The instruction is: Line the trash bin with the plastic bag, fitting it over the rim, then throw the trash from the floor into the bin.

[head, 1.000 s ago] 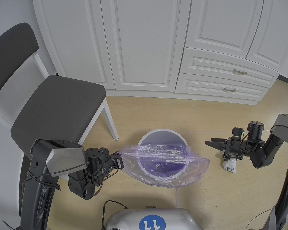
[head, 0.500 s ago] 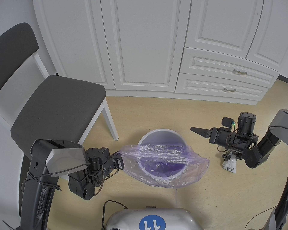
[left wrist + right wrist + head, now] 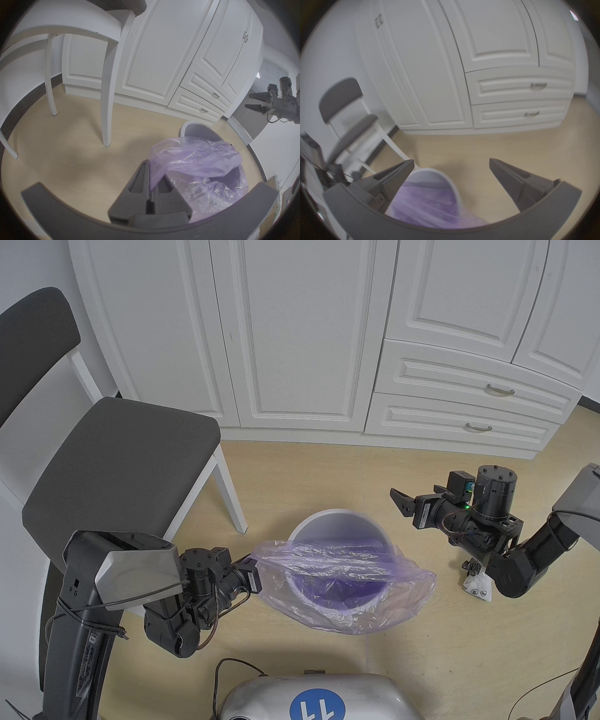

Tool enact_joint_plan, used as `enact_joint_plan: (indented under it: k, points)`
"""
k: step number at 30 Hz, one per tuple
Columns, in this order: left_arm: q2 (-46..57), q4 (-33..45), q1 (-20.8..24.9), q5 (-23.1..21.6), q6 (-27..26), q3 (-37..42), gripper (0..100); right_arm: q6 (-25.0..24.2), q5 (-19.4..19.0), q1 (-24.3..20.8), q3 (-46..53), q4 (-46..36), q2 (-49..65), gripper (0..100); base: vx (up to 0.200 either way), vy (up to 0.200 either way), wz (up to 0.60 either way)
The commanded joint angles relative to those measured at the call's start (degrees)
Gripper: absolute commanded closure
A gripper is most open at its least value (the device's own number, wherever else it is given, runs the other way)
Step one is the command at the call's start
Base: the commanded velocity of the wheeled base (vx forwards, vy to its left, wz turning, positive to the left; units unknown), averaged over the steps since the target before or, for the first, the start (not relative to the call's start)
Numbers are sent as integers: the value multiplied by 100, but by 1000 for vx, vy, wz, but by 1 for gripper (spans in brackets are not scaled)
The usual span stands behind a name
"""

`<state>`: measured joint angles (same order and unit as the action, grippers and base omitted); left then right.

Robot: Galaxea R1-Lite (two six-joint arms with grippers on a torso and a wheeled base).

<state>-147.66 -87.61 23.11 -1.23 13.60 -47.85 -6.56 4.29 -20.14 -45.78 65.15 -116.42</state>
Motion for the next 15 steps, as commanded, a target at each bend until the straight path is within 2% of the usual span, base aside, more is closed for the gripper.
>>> enact_joint_plan:
  k: [1, 7, 13, 14, 15]
  points:
    - [10, -1, 70, 9, -7, 30, 100, 1192, 1197, -535, 86, 51, -285, 0, 0, 0, 0]
    - [-43, -1, 70, 18, -33, 12, 100, 1790, 1250, -579, 561, 77, -162, 0, 0, 0, 0]
    - [-69, -1, 70, 9, -25, 39, 100, 1948, 1267, -579, 640, 104, -162, 0, 0, 0, 0]
    - [-78, -1, 70, 9, -25, 39, 0, 1974, 1267, -579, 649, 104, -153, 0, 0, 0, 0]
    - [-78, -1, 70, 9, -25, 48, 0, 1974, 1267, -579, 649, 104, -153, 0, 0, 0, 0]
